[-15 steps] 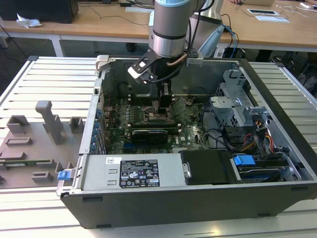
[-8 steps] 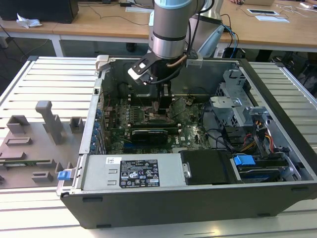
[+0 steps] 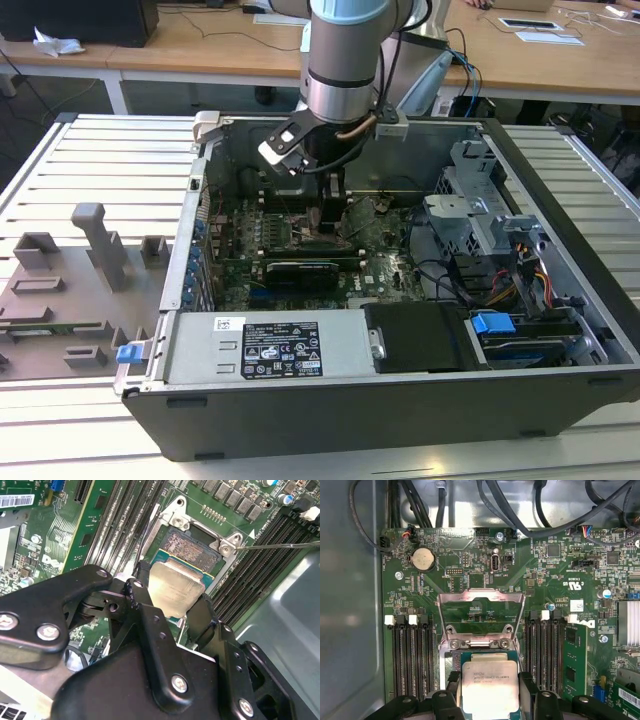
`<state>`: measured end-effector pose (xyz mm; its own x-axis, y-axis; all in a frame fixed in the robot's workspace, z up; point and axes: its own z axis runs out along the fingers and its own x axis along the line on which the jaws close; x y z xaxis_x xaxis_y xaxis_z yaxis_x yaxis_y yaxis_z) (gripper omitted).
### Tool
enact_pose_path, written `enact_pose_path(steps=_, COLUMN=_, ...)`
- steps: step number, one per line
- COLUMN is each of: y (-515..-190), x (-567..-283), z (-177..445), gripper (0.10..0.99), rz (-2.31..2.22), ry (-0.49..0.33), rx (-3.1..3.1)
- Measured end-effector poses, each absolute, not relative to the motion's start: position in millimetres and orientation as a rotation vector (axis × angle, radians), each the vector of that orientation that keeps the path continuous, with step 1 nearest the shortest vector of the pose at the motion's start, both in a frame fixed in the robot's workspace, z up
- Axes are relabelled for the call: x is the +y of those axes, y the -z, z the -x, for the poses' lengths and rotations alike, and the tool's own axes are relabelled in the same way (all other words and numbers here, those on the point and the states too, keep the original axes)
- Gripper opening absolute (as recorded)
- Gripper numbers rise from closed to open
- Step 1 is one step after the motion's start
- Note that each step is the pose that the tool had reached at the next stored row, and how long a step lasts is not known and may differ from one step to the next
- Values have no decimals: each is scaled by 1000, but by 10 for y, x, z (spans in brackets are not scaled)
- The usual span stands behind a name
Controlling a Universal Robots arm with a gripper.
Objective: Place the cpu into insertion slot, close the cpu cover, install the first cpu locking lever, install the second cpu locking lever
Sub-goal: 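Place the cpu into insertion slot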
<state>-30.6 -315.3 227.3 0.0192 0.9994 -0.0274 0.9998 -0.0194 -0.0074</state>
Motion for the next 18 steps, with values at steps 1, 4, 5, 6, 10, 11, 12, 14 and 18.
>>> enact_pose_path(steps=1, y=-2266, x=-3153, z=306, gripper=545, rz=-2233, ry=39, rx=2190)
enact_pose_path(steps=4, y=-2248, x=-3153, z=306, gripper=545, rz=-2233, ry=39, rx=2190)
enact_pose_path(steps=5, y=-2236, x=-3153, z=306, gripper=545, rz=-2233, ry=39, rx=2190)
enact_pose_path(steps=6, y=-2227, x=-3153, z=306, gripper=545, rz=-2233, ry=39, rx=2190)
enact_pose_path(steps=10, y=-2190, x=-3153, z=306, gripper=545, rz=-2233, ry=39, rx=2190)
enact_pose_path(steps=11, y=-2181, x=-3153, z=306, gripper=545, rz=-2233, ry=39, rx=2190)
enact_pose_path(steps=12, y=-2161, x=-3153, z=306, gripper=545, rz=-2233, ry=39, rx=2190)
enact_pose_path(steps=14, y=-2125, x=-3153, z=306, gripper=545, rz=-2233, ry=39, rx=2190)
enact_pose_path(steps=18, y=-2097, x=-3154, z=306, gripper=545, rz=-2233, ry=39, rx=2190)
